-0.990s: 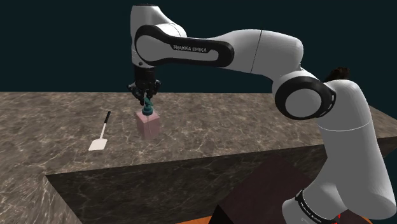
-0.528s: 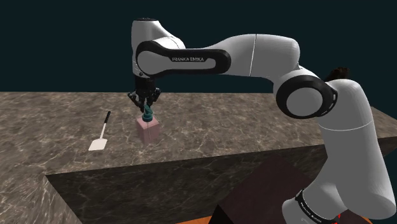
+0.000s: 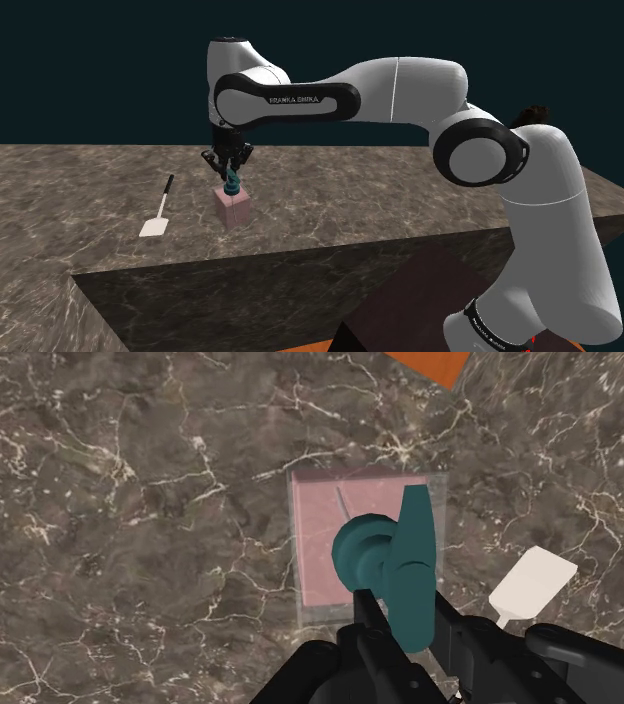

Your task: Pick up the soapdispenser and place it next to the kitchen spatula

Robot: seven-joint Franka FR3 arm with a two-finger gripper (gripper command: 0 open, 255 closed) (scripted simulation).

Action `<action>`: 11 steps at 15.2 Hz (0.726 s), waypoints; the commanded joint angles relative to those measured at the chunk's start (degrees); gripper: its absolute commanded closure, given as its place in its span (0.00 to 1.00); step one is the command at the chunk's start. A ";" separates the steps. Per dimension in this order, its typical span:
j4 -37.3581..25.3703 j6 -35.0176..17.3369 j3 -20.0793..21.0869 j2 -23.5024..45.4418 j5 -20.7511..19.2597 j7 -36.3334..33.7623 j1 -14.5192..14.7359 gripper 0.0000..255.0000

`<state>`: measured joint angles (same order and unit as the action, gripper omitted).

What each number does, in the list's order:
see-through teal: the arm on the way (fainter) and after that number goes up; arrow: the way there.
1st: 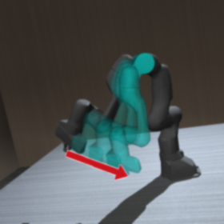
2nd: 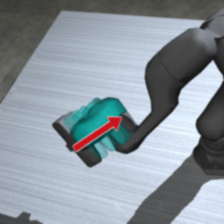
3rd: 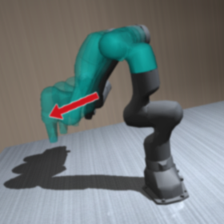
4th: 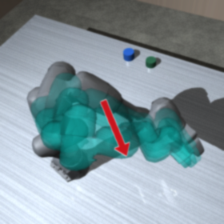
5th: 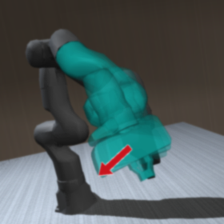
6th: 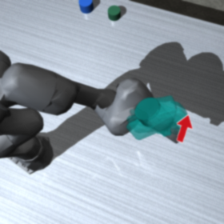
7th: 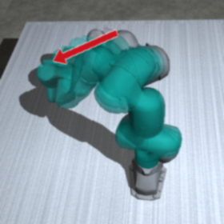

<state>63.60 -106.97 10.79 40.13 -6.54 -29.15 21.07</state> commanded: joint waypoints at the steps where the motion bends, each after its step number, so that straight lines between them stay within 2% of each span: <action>1: 0.01 -0.02 0.00 -0.02 0.00 0.00 0.00 1.00; 2: 0.01 -0.02 0.00 -0.02 0.00 0.00 0.00 1.00; 3: 0.02 -0.02 0.00 -0.02 0.00 0.00 0.00 0.00; 8: 0.02 -0.02 0.00 -0.02 0.00 0.00 0.00 0.00; 11: -4.91 5.39 0.09 -0.54 0.15 0.23 0.27 0.00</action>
<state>60.89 -103.62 10.88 39.39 -6.42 -29.03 21.20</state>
